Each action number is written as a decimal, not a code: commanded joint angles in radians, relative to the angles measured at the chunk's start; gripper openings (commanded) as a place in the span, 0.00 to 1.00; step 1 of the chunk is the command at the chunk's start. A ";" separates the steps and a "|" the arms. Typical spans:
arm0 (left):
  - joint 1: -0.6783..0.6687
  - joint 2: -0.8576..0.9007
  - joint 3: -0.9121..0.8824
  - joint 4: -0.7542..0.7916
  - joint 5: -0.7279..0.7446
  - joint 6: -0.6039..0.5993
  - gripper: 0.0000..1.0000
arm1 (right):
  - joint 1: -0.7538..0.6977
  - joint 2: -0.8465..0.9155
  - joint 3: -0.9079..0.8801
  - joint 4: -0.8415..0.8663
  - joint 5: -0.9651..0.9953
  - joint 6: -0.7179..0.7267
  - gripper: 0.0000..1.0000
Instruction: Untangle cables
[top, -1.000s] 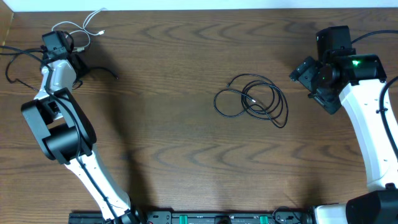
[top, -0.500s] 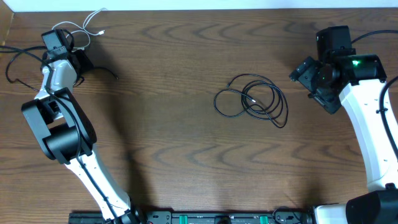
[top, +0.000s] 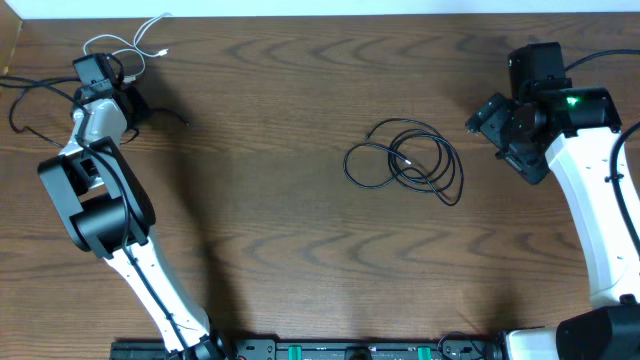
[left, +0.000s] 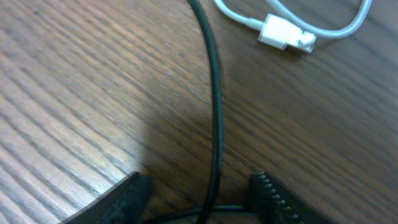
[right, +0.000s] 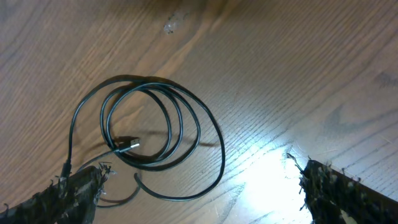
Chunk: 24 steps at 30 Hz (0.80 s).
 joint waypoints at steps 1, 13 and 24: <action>0.006 0.008 -0.008 0.000 0.001 0.009 0.39 | 0.001 0.006 -0.006 0.000 0.001 -0.013 0.98; 0.005 -0.079 -0.006 -0.037 0.002 -0.034 0.08 | 0.001 0.006 -0.006 -0.012 0.001 -0.013 0.99; 0.006 -0.248 -0.006 -0.121 0.074 -0.090 0.08 | 0.001 0.006 -0.006 -0.035 0.001 -0.013 0.99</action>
